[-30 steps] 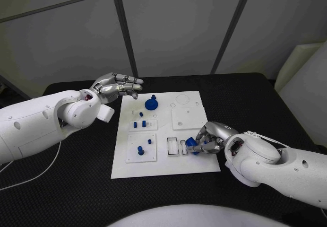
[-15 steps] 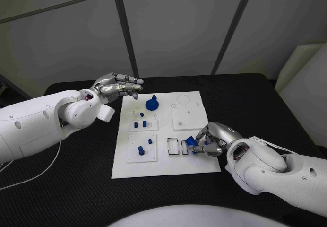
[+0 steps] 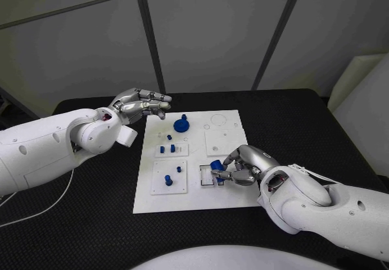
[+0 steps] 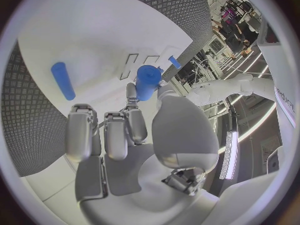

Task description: Assemble the parts on the task board

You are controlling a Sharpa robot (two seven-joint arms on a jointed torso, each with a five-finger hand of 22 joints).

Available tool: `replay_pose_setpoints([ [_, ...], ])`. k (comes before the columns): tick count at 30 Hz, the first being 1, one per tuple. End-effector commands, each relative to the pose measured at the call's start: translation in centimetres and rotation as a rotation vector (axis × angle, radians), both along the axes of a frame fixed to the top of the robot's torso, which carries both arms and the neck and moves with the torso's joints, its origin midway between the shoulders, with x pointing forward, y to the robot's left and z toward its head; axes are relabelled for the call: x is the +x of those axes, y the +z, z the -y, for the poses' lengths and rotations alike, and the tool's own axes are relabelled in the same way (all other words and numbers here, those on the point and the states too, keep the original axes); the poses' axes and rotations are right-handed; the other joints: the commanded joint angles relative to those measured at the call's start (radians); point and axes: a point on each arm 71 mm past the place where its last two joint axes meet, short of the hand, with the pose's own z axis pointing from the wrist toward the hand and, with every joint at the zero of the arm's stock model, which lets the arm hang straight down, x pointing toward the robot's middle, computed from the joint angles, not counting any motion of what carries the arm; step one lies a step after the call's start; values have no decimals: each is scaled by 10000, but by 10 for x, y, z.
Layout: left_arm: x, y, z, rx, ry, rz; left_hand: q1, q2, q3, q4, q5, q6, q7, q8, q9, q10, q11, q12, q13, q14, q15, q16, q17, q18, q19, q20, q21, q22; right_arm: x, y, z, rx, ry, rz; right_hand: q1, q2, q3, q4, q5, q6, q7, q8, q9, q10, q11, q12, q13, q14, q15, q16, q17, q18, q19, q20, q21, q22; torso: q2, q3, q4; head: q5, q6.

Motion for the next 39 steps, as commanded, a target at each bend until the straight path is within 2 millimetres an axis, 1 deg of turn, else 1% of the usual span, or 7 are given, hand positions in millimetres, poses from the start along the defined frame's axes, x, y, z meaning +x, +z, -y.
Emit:
replay_pose_setpoints([
  [1, -1, 1, 3, -108, -173, -1, -101, -30, -41, 10, 12, -56, 42, -62, -16, -17, 11, -41, 6, 35, 47, -39, 8, -129, 5, 47, -16, -9, 1, -5, -5, -255, 124, -541, -259, 31, -53, 26, -26, 118, -53, -51, 61, 71, -13, -3, 185, 798, -53, 37, 1392, -82, 192, -66, -11, 885, 8, 5, 0, 49, -18],
  [13, -1, 2, 4, -116, -233, -19, -104, -34, -41, 7, 32, -57, 43, -62, -16, -18, 10, -40, 6, 34, 48, -41, 9, -128, 7, 47, -21, -11, 8, -12, -19, -479, 77, -847, -692, 36, -67, 20, -186, 226, -84, -72, 227, 71, -37, -34, 207, 788, -70, 14, 1351, -70, 167, -81, -60, 848, 15, 13, -12, 122, -40],
  [17, -1, 2, 4, -111, -229, -23, -107, -41, -42, 2, 59, -59, 43, -62, -17, -19, 10, -39, 6, 33, 48, -44, 11, -127, 10, 46, -28, -15, 9, -13, -20, -502, 6, -795, -1346, -99, -270, 35, -1682, 219, -78, -140, 381, -71, -15, -389, -35, 751, -75, -70, 1200, -29, 71, -79, -247, 678, 13, 13, -20, 148, -59],
  [19, -1, 2, 4, -108, -223, -24, -107, -41, -42, 2, 59, -59, 43, -62, -17, -19, 10, -39, 6, 33, 48, -44, 11, -127, 10, 46, -28, -15, 9, -12, -20, -467, -20, -741, -1568, -145, -458, 27, -1966, 177, -54, -184, 429, -144, -6, -574, -168, 741, -57, -96, 1159, -16, 43, -74, -302, 631, 17, 16, -27, 164, -57],
  [30, -1, 2, 2, -114, -78, 71, -111, -46, -46, -1, 63, -59, 43, -61, -16, -19, 10, -39, 7, 32, 48, -46, 12, -127, 11, 47, -30, -16, 11, -10, -20, -350, -215, -299, -2477, -461, -1622, 44, -2281, -307, 100, -545, 582, -686, 120, -1836, -1072, 689, 37, -215, 1000, 84, -178, -7, -765, 221, 7, 27, -29, 167, -47],
  [33, -1, 2, 3, -119, -93, 71, -111, -46, -46, -1, 63, -59, 43, -61, -16, -19, 10, -39, 7, 32, 48, -46, 12, -127, 11, 47, -30, -16, 10, -9, -19, -361, -163, -237, -2006, -442, -1504, 35, -2262, -274, 101, -545, 641, -663, 126, -1826, -1050, 686, 50, -227, 992, 80, -168, 10, -765, 232, 5, 28, -24, 163, -49],
  [39, -1, 2, 2, -110, -104, 49, -111, -46, -46, -1, 63, -59, 43, -61, -16, -19, 10, -39, 7, 32, 48, -46, 12, -127, 11, 47, -30, -16, 7, -6, -19, -360, 125, -147, 26, -264, -1198, -232, -2252, -53, 41, -487, 859, -420, 82, -1410, -697, 714, 27, -198, 1072, 51, -78, 12, -646, 368, 6, 33, -31, 165, -61],
])
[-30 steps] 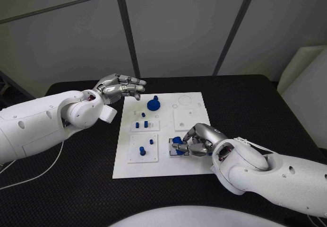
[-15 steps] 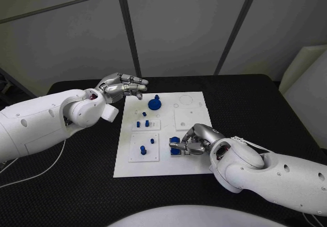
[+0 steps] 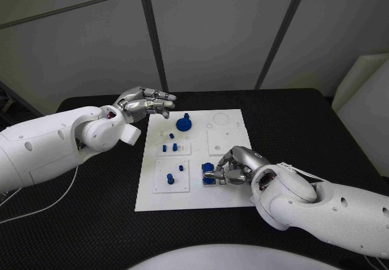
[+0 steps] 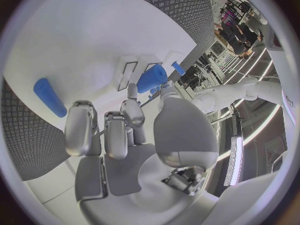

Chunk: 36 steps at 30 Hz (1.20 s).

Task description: Assemble the parts on the task board

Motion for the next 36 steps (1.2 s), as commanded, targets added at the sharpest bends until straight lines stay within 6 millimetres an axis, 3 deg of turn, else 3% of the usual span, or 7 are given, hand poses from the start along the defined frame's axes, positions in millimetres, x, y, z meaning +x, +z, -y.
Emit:
replay_pose_setpoints([
  [1, 0, 2, 0, -89, -24, 57, -71, -5, -46, -1, 63, -59, 43, -61, -17, -19, 10, -39, 7, 32, 48, -47, 12, -127, 12, 47, -31, -11, -2, 4, -1, -9, 141, 221, 785, 31, 40, -137, -42, 167, -23, 18, 104, 165, -18, 202, 172, 719, 16, -13, 1090, 45, 67, 20, 99, 391, 0, 3, -4, -2, -20],
  [8, 0, 1, 1, -83, -49, 32, -71, -5, -46, -1, 63, -59, 43, -61, -17, -19, 10, -39, 7, 32, 48, -47, 12, -127, 12, 47, -31, -11, -1, 2, 1, -238, 207, 239, 1309, 206, -14, -159, -49, 378, -89, 105, 270, 272, -72, 414, 359, 732, -25, 11, 1146, 19, 122, -12, 187, 488, 5, 2, 0, -8, -39],
  [18, 0, 1, 1, -78, -49, 24, -67, -3, -44, -8, 70, -54, 40, -58, -15, -14, 7, -34, 9, 35, 45, -48, 15, -125, 18, 46, -36, -14, 5, -1, -4, -276, 179, 302, 1461, 397, -140, -108, -52, 616, -173, 236, 489, 413, -143, 707, 604, 744, -79, 34, 1197, 5, 158, -60, 241, 550, -8, -13, 19, -15, -37],
  [28, 0, 1, 0, -77, -51, 21, -67, -3, -44, -8, 70, -54, 40, -58, -15, -14, 7, -34, 9, 35, 45, -48, 15, -125, 18, 46, -36, -14, 4, 2, -5, -86, 326, 618, 2298, 413, -207, -662, -49, 644, -216, 297, 795, 474, -191, 848, 745, 761, -127, 73, 1280, -9, 183, -116, 282, 607, -8, -5, -13, -16, -32],
  [34, 0, 1, 0, -64, -48, 1, -67, -3, -44, -8, 70, -54, 40, -58, -15, -14, 7, -34, 9, 35, 45, -48, 15, -125, 18, 46, -36, -14, -1, 10, 6, 881, 332, 932, 1811, 555, -473, -296, -12, 363, -117, 104, 861, 425, -109, 764, 709, 757, -65, 59, 1266, 6, 147, -73, 198, 542, -13, 6, -21, -43, -10],
  [36, 0, 1, -1, -59, -40, -2, -67, -3, -44, -8, 70, -54, 40, -58, -15, -14, 7, -34, 9, 35, 45, -48, 15, -125, 18, 46, -36, -14, -4, 15, 13, 1066, 265, 1117, 1580, 491, -565, -21, 339, 245, -86, 4, 870, 425, -81, 800, 750, 759, -37, 61, 1274, 17, 123, -46, 147, 502, -18, 7, -18, -50, 14],
])
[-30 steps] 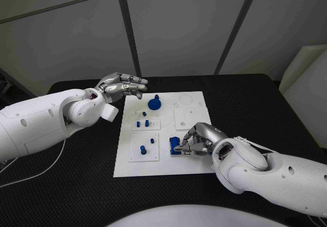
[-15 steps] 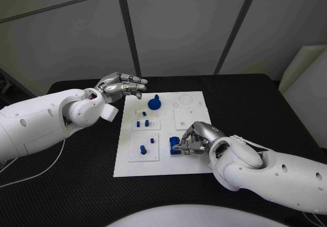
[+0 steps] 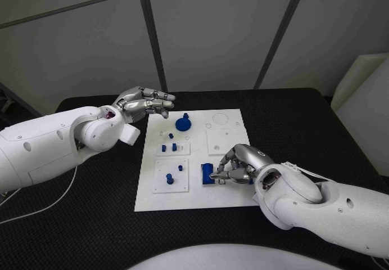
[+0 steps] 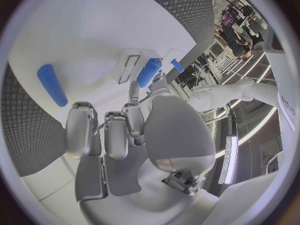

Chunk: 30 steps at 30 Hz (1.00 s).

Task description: Assemble the parts on the task board

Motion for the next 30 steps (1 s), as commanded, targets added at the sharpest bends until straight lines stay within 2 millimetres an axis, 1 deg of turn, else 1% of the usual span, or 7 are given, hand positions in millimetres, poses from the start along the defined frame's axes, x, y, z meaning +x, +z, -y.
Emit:
replay_pose_setpoints([
  [1, 0, 1, -1, -71, -48, 12, -68, -4, -44, -9, 29, -54, 40, -58, -15, -15, 7, -34, 9, 35, 45, -49, 15, -125, 18, 45, -36, -16, -4, 15, 8, 1018, 41, 705, -279, -109, -48, 337, 426, -175, 12, -144, 21, 9, 104, 19, 84, 768, 43, 34, 1297, 14, 15, 2, -62, 514, -9, 11, -5, -20, 22],
  [4, 0, 0, -2, -52, -31, -3, -76, -5, -47, -9, 25, -54, 42, -57, -15, -15, 9, -33, 9, 37, 46, -51, 17, -126, 23, 46, -41, -19, -2, 24, 24, 1038, -267, 904, -321, -143, -48, 392, 525, -240, 33, -203, 28, 1, 120, 9, 82, 780, 56, 61, 1347, 0, 42, 14, -3, 572, -26, 24, -30, -52, 21],
  [8, 0, -1, -2, -35, -34, -22, -76, -5, -47, -9, 25, -54, 42, -57, -15, -15, 9, -33, 9, 37, 46, -51, 17, -126, 23, 46, -41, -19, 0, 28, 49, 820, -720, 761, -223, -63, 26, 364, 605, -461, 96, -372, -50, 1, 166, 9, 90, 794, 88, 96, 1409, -16, 73, 41, 64, 641, -46, 4, -35, -119, 23],
  [13, 0, -2, 0, -32, -45, -39, -76, -5, -47, -9, 25, -54, 42, -57, -15, -15, 9, -33, 9, 37, 46, -51, 17, -126, 23, 46, -41, -19, 3, 28, 75, -414, -497, 688, 619, 279, 222, 61, 870, -1093, 294, -442, -708, 37, 321, 20, 115, 814, 205, 149, 1503, -56, 145, 144, 227, 808, -34, 2, -30, -205, 59],
  [22, -1, -2, 0, -56, -61, -65, -76, -5, -47, -9, 25, -54, 42, -57, -15, -15, 9, -33, 9, 37, 46, -51, 17, -126, 23, 46, -41, -19, 3, 21, 83, -2141, -181, 614, 971, 360, 23, -113, 952, -745, 269, -408, -1422, 134, 304, 133, 216, 826, 206, 187, 1572, -83, 203, 166, 366, 953, -36, 74, -102, -372, 91],
  [25, -1, -2, 1, -62, -69, -66, -76, -5, -47, -9, 25, -54, 42, -57, -15, -15, 9, -33, 9, 37, 46, -51, 17, -126, 23, 46, -41, -19, 3, 19, 82, -2507, -233, 497, 901, 306, -93, -79, 952, -642, 256, -398, -1536, 143, 294, 149, 235, 820, 202, 175, 1553, -80, 197, 165, 355, 948, -51, 73, -113, -379, 93],
  [30, -1, -3, 1, -73, -95, -69, -76, -5, -47, -9, 25, -54, 42, -57, -15, -15, 9, -33, 9, 37, 46, -51, 17, -126, 23, 46, -41, -19, 3, 14, 80, -2923, -349, 217, 729, 261, -246, 56, 956, -514, 235, -388, -1675, 146, 281, 149, 246, 815, 195, 162, 1534, -78, 191, 160, 347, 948, -39, 61, -76, -402, 84],
])
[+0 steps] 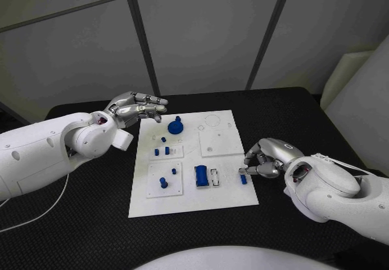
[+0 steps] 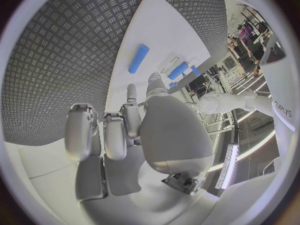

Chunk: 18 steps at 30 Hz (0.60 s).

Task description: Assemble the parts on the task board

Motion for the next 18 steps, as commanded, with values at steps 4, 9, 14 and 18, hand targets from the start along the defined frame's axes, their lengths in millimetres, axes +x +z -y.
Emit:
replay_pose_setpoints([
  [4, 0, 1, 2, -120, -96, 3, -76, -5, -47, -9, 25, -54, 42, -57, -15, -15, 9, -33, 10, 37, 46, -51, 10, -126, 23, 47, -41, -11, 0, -7, 0, -1069, -115, -353, -238, -98, -135, 156, 42, 139, -23, 16, -102, 37, -10, 23, 46, 808, 5, 2, 1515, -72, 178, 79, -4, 921, 4, 0, 23, 2, -13],
  [9, 0, 1, 1, -118, -88, 2, -76, -5, -47, -9, 25, -54, 42, -57, -15, -15, 9, -33, 10, 37, 46, -51, 10, -126, 23, 47, -41, -11, -1, -11, -2, -1172, -180, -503, -285, -64, -148, 227, 73, 203, -39, 32, -129, 39, -20, 37, 61, 809, 0, 3, 1519, -74, 182, 76, 5, 932, 11, -6, 8, 11, -31],
  [14, 0, 1, 1, -122, -100, 2, -76, -5, -47, -9, 25, -54, 42, -57, -15, -15, 9, -33, 10, 37, 46, -51, 10, -126, 23, 47, -41, -11, 0, -14, -4, -1292, -158, -659, -268, 28, -129, 270, 160, 274, -59, 41, -162, 46, -37, 55, 80, 811, -12, 6, 1527, -75, 184, 67, 9, 940, 13, -5, 15, 18, -64],
  [18, 0, 1, 1, -115, -90, -3, -76, -5, -47, -9, 25, -54, 42, -57, -15, -15, 9, -33, 10, 37, 46, -51, 10, -126, 23, 47, -41, -11, -1, -19, -6, -1457, -65, -923, -171, 103, -103, 244, 239, 344, -83, 48, -190, 58, -57, 87, 109, 810, -28, 2, 1522, -77, 188, 55, 17, 951, 15, -5, 14, 20, -85],
])
